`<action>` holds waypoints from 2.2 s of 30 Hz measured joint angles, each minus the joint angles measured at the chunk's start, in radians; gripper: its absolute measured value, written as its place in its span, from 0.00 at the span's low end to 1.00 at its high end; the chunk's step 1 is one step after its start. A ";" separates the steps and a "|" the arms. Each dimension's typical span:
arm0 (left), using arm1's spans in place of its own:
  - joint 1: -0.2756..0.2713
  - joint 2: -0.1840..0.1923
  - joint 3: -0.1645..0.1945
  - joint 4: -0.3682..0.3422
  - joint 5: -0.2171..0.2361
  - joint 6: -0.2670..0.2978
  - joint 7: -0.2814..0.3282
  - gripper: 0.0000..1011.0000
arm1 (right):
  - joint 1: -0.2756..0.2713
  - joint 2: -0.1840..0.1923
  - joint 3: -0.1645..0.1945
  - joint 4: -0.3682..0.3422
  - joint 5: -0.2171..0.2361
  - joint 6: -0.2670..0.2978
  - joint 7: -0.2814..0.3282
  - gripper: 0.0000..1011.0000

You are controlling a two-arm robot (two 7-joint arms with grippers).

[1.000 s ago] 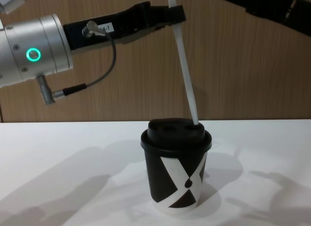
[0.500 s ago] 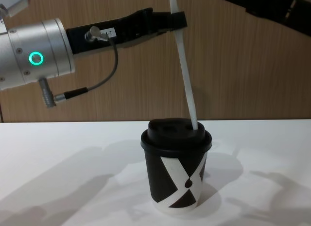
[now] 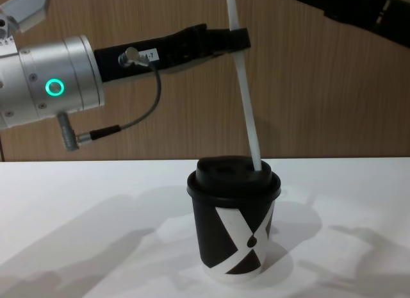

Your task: Pick up the straw with one hand, pass it to the other hand, and insert it into the cup.

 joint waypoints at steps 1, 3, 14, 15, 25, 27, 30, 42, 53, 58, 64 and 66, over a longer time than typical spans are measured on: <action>0.000 0.000 0.000 0.000 0.000 0.000 0.000 0.00 | 0.000 0.000 0.000 0.000 0.000 0.000 0.000 0.99; 0.000 0.000 0.002 0.002 0.007 0.000 0.000 0.00 | 0.000 0.000 0.000 0.000 0.000 0.000 0.000 0.99; 0.000 0.007 0.006 -0.001 0.032 -0.001 0.005 0.15 | 0.000 0.000 0.000 0.000 0.000 0.000 0.000 0.99; 0.002 0.009 0.006 -0.003 0.035 -0.002 0.005 0.19 | 0.000 0.000 0.000 0.000 0.000 0.000 0.000 0.99; 0.020 0.024 -0.003 -0.021 0.052 -0.018 0.004 0.48 | 0.000 0.000 0.000 0.000 0.000 0.000 0.000 0.99; 0.029 0.030 -0.010 -0.026 0.054 -0.024 0.004 0.55 | 0.000 0.000 0.000 0.000 0.000 0.000 0.000 0.99; 0.038 0.036 -0.017 -0.031 0.054 -0.032 0.004 0.61 | 0.000 0.000 0.000 0.000 0.000 0.000 0.000 0.99; 0.126 0.072 -0.076 -0.065 0.051 -0.107 0.023 0.98 | -0.023 0.012 0.021 -0.023 -0.029 0.005 -0.061 0.99; 0.200 0.086 -0.119 -0.092 0.060 -0.188 0.042 0.99 | -0.094 0.063 0.089 -0.065 -0.038 0.025 -0.104 0.99; 0.217 0.080 -0.127 -0.097 0.070 -0.211 0.051 0.99 | -0.127 0.090 0.114 -0.078 -0.031 0.034 -0.099 0.99; 0.234 0.067 -0.134 -0.100 0.084 -0.240 0.063 0.99 | -0.170 0.132 0.137 -0.090 -0.012 0.040 -0.066 0.99; 0.238 0.064 -0.135 -0.101 0.088 -0.247 0.066 0.99 | -0.178 0.139 0.141 -0.092 -0.009 0.041 -0.060 0.99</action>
